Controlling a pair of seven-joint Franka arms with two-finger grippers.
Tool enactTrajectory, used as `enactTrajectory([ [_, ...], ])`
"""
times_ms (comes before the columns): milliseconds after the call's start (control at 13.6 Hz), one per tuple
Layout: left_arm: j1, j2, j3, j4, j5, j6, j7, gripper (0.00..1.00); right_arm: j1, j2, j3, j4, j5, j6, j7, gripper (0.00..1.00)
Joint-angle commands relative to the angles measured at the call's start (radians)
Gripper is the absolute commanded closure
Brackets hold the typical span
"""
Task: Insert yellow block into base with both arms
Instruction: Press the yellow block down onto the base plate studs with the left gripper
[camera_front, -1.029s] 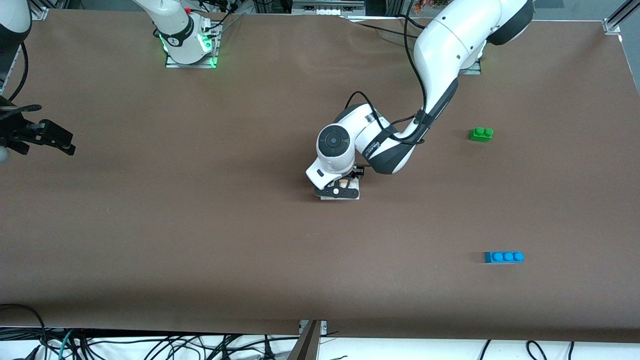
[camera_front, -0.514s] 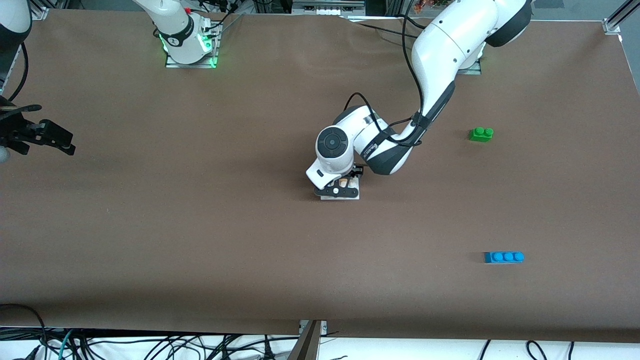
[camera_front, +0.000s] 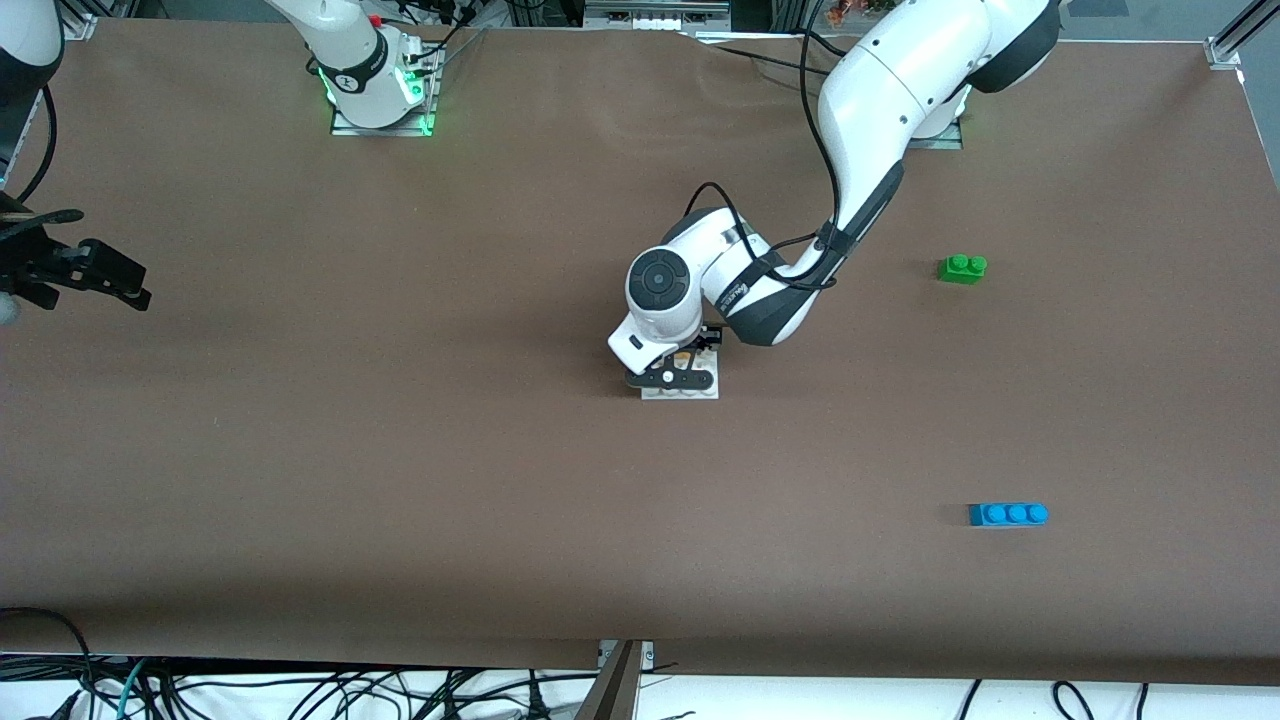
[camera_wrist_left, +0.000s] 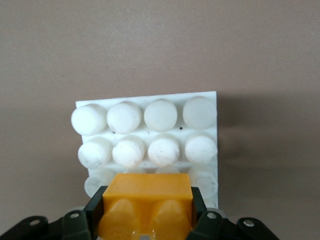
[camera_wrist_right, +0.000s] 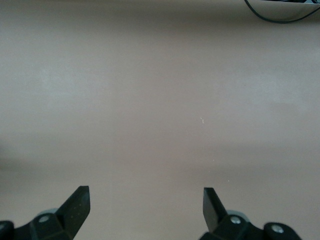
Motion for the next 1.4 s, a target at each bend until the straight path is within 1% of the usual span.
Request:
enactTrajectory([
  [0, -0.009, -0.006, 0.007, -0.036, 0.039, 0.028, -0.027, 0.78, -0.006, 0.004, 0.002, 0.018, 0.009, -0.016, -0.01, 0.0],
  [147, -0.006, -0.007, 0.005, -0.041, 0.06, 0.028, -0.027, 0.78, -0.006, 0.004, 0.002, 0.018, 0.009, -0.016, -0.01, 0.0],
  [514, -0.004, -0.006, 0.005, -0.043, 0.063, 0.03, -0.028, 0.78, -0.007, 0.004, 0.002, 0.018, 0.009, -0.016, -0.01, 0.0],
  [588, -0.004, -0.006, 0.005, -0.043, 0.063, 0.03, -0.03, 0.57, -0.007, 0.006, 0.002, 0.018, 0.009, -0.016, -0.01, 0.0],
  [661, -0.003, -0.006, 0.005, -0.043, 0.062, 0.03, -0.045, 0.01, -0.007, 0.006, 0.002, 0.018, 0.009, -0.016, -0.009, 0.0],
  [1176, 0.005, -0.033, 0.004, -0.027, 0.054, 0.008, -0.051, 0.0, -0.007, 0.004, 0.002, 0.018, 0.009, -0.016, -0.009, 0.0],
  [1323, 0.034, -0.044, -0.004, -0.024, 0.047, -0.012, -0.043, 0.0, -0.009, 0.004, 0.002, 0.018, 0.009, -0.016, -0.009, 0.0],
])
